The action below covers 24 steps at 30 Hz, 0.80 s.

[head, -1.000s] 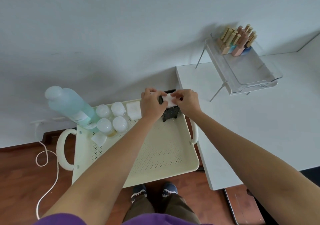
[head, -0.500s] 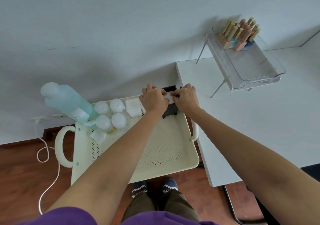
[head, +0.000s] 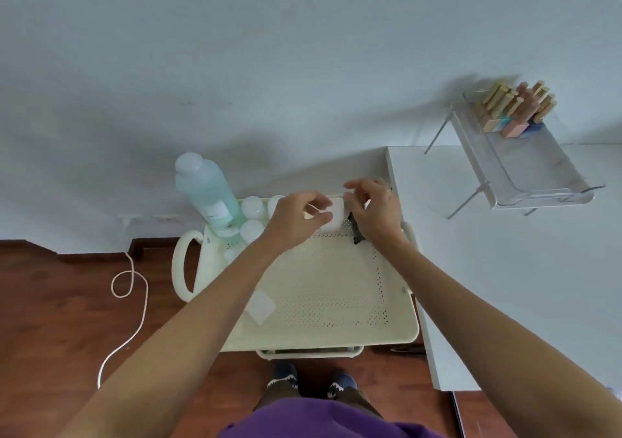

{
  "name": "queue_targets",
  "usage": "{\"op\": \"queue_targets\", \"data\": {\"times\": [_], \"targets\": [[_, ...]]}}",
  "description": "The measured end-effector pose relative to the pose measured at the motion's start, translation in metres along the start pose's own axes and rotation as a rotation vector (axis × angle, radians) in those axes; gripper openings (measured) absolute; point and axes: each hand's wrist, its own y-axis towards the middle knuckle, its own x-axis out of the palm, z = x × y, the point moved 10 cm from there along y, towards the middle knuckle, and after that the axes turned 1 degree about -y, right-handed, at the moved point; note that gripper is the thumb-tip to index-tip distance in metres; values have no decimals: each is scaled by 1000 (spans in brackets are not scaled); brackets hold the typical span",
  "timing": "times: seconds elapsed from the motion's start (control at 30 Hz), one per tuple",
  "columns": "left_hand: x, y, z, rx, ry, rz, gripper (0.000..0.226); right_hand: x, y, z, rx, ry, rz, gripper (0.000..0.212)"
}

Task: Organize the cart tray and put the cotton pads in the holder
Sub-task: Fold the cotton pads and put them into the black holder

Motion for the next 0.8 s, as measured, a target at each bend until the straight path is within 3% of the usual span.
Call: {"op": "queue_targets", "data": {"times": [0.1, 0.27, 0.5, 0.63, 0.8], "targets": [[-29, -34, -51, -167, 33, -95, 9, 35, -27, -18, -30, 48, -124, 11], [-68, -81, -151, -418, 167, 54, 12, 110, -82, -18, 13, 5, -376, 7], [-54, -78, -205, -421, 359, 114, 29, 193, -141, 13, 184, -104, -663, 12], [-48, -67, -218, -471, 415, 154, 27, 221, -154, 25, 262, -194, -712, 25], [-39, -65, -229, -539, 434, 163, 34, 235, -155, 27, 229, -356, -675, 37]]}}
